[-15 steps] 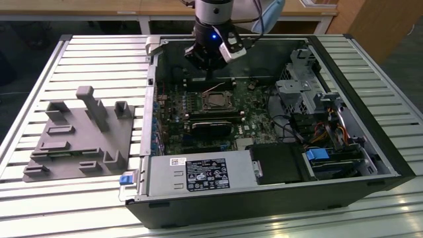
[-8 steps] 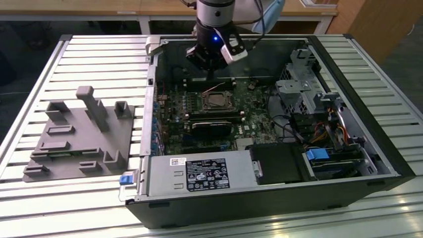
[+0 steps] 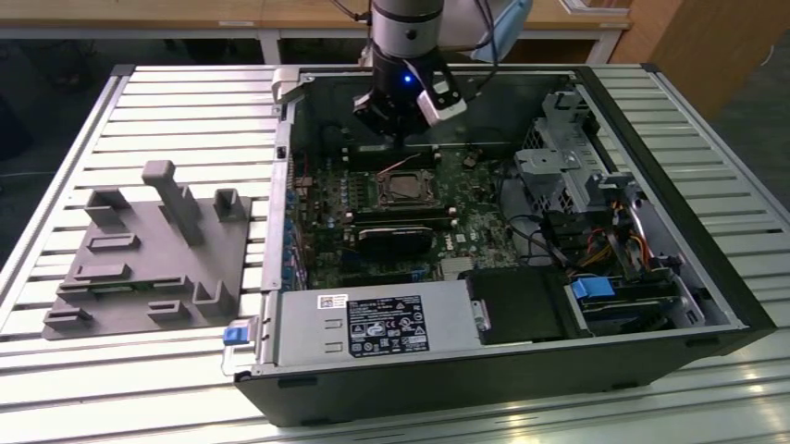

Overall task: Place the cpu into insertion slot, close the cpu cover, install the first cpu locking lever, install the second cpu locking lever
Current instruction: 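Install the first cpu locking lever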

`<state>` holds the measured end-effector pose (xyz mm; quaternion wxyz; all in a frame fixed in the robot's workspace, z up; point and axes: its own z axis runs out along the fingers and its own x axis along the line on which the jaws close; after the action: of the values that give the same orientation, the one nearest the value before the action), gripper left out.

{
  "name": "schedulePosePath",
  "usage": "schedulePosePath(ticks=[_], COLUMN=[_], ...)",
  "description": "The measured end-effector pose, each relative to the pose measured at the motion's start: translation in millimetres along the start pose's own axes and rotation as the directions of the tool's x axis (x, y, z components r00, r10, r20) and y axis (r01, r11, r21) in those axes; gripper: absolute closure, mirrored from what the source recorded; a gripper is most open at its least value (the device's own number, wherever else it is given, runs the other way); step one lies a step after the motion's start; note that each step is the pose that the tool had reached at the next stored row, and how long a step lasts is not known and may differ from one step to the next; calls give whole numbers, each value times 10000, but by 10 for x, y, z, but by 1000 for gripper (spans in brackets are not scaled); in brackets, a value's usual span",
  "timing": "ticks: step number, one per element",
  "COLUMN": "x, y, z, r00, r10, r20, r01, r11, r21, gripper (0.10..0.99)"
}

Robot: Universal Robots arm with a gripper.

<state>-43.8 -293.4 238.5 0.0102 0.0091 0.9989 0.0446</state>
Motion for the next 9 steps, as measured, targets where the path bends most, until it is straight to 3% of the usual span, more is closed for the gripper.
schedulePosePath(ticks=[9], x=[-71], y=[-3], z=[99], r00=[10000], r10=[-58], r20=[-5], r01=[58], r11=[10000], r21=[-2], gripper=[965])
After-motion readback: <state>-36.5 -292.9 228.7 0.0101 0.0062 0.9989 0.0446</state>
